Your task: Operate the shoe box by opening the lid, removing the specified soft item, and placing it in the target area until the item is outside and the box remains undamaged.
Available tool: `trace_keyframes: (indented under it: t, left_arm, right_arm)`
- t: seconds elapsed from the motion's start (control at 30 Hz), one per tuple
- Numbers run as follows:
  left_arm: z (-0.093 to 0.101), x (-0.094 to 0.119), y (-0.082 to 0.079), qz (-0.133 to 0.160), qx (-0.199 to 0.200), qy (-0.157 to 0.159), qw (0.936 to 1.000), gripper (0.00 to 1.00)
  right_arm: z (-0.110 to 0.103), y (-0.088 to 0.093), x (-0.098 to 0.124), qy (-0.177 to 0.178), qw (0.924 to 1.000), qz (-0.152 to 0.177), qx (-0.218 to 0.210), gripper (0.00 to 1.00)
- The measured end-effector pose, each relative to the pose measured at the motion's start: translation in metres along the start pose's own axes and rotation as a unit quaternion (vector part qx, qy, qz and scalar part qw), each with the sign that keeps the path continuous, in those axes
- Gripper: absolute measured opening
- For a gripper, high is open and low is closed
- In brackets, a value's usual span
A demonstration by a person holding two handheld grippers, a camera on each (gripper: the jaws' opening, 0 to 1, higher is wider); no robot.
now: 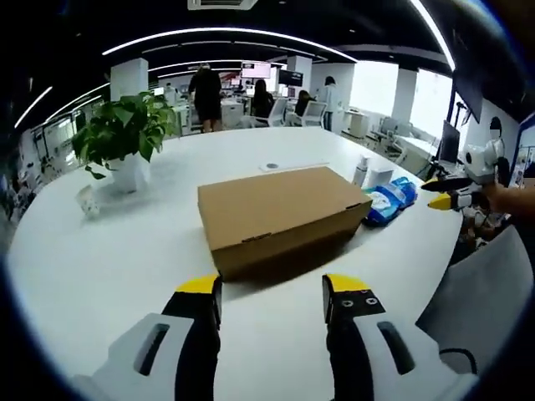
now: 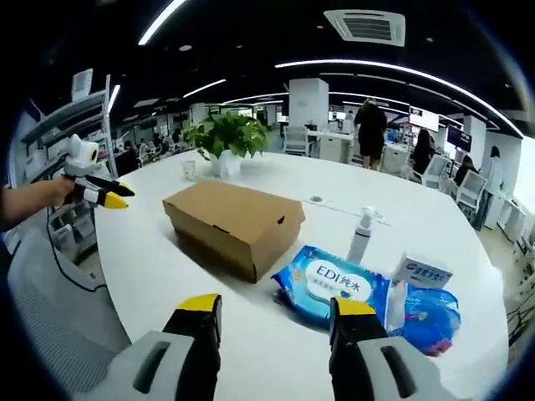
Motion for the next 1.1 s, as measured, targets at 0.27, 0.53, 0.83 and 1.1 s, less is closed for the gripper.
trace_keyframes:
  t: [0.27, 0.53, 0.83, 1.1]
  left_arm:
    - [0.009, 0.016, 0.008, 0.005, -0.002, 0.001, 1.0000, 0.52]
    - [0.027, 0.031, 0.016, 0.017, 0.015, 0.002, 0.9997, 0.53]
    - [0.042, 0.053, 0.025, 0.028, 0.010, 0.002, 0.9995, 0.62]
    - [0.049, 0.066, 0.037, 0.040, -0.001, -0.012, 0.9991, 0.82]
  right_arm:
    - [0.011, 0.012, 0.031, 0.025, 0.9997, 0.000, -0.008, 0.52]
    - [0.013, 0.022, 0.059, 0.044, 0.9989, 0.006, -0.015, 0.57]
    - [0.016, 0.033, 0.085, 0.063, 0.9973, 0.024, -0.028, 0.68]
    - [0.016, 0.044, 0.102, 0.068, 0.9964, 0.033, -0.037, 0.89]
Point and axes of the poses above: the point that each gripper's makers call its tool centre point, and the gripper's own axes: x roughly backward along the fingers, z roughly to its right, y roughly out of its underside, the point moved 8 cm from there along x, roughly backward along the fingers, and after that the axes turned 6 degrees about y, right-handed, at the moved point
